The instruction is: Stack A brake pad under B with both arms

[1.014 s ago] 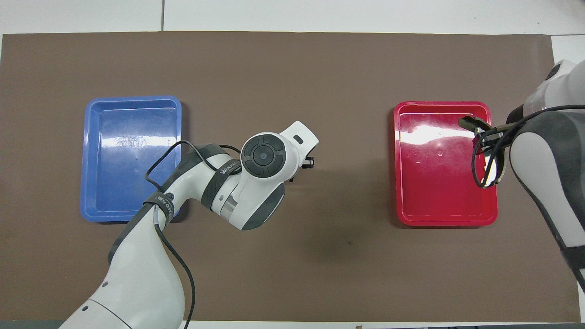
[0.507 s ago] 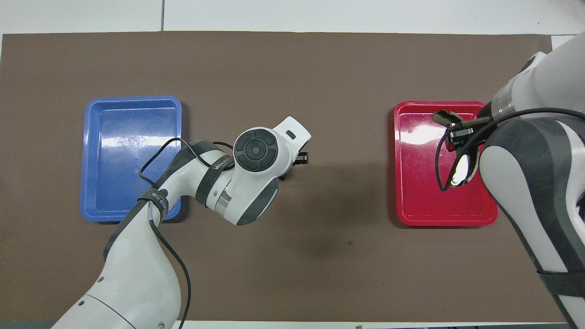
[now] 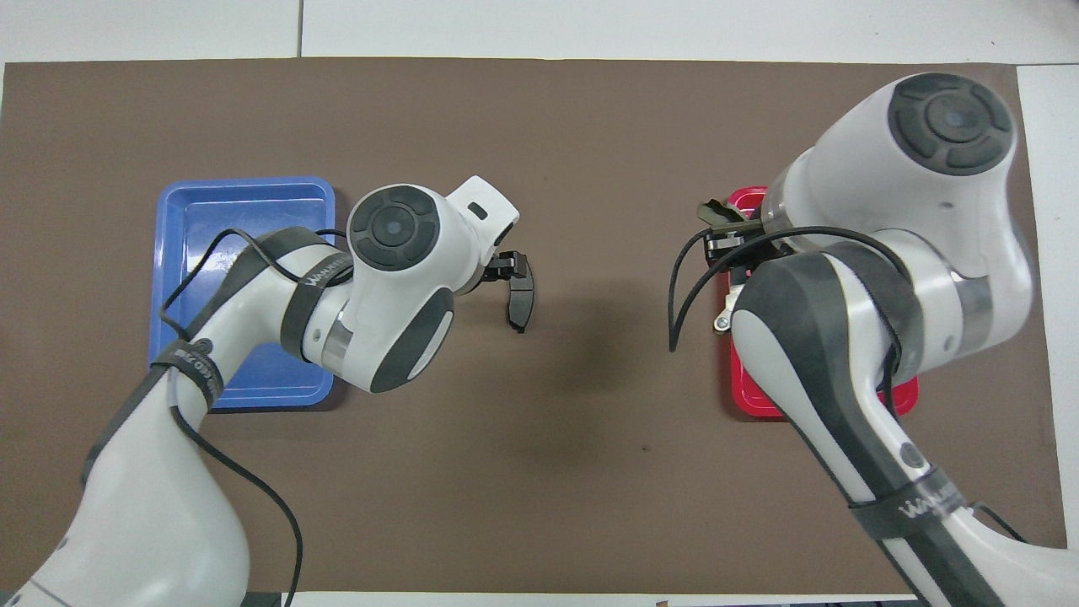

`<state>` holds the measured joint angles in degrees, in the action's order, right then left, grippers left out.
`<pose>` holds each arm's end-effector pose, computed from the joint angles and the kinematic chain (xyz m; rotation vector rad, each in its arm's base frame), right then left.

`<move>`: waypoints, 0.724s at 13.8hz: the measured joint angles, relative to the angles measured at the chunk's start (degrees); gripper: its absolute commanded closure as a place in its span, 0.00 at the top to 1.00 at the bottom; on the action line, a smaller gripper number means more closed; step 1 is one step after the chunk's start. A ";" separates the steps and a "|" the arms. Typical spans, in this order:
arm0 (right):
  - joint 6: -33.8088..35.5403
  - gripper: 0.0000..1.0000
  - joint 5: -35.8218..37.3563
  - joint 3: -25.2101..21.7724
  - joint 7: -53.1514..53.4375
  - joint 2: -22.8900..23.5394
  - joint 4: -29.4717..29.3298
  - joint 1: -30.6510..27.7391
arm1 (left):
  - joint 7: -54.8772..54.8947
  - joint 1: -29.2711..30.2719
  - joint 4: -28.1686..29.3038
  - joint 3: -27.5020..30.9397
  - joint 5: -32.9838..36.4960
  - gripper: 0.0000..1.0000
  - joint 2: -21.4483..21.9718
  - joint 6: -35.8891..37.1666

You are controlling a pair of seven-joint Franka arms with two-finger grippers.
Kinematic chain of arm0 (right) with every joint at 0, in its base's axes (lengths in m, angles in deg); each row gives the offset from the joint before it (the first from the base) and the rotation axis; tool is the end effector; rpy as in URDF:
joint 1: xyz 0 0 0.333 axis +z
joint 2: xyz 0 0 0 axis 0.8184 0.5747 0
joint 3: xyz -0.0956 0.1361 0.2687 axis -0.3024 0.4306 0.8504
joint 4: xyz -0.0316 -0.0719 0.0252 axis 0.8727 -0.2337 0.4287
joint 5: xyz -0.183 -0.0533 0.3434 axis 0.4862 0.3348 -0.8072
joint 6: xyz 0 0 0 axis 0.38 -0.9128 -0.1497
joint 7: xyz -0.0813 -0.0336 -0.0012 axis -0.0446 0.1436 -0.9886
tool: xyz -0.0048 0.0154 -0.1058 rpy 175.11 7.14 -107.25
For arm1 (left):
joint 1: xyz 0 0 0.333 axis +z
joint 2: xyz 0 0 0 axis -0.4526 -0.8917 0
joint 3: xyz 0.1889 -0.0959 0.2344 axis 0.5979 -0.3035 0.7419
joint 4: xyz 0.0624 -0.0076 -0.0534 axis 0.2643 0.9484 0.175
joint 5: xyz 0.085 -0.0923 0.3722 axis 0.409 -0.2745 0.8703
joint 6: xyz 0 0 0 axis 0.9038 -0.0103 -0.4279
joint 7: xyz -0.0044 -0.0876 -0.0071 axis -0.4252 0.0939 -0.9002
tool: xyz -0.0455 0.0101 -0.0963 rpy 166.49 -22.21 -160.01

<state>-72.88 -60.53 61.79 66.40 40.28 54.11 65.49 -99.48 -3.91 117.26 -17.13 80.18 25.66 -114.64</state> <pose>0.5753 0.1799 0.4768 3.1386 0.0569 -0.0461 0.5364 -0.3451 0.3896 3.0764 -0.0966 0.0901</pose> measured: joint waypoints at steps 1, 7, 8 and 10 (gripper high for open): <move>-1.22 0.00 0.00 0.02 2.23 1.07 0.03 1.37 | 2.89 1.98 -0.01 0.05 0.00 0.99 1.73 3.03; -8.51 0.00 0.05 0.10 16.00 10.74 -2.85 11.37 | 24.41 17.35 -0.05 0.31 -0.02 0.99 9.24 19.19; -9.91 0.00 0.07 0.10 18.66 13.41 -4.82 13.12 | 28.12 20.40 -0.05 0.36 -0.02 0.99 10.19 20.59; -13.05 0.00 0.08 0.08 21.95 17.73 -7.52 15.30 | 34.23 25.28 -0.09 0.42 -0.05 0.99 12.23 22.93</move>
<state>-85.94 -60.46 61.87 88.35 58.01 46.59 80.79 -65.25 21.37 117.17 -16.71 80.13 37.88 -91.71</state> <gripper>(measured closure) 0.568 0.004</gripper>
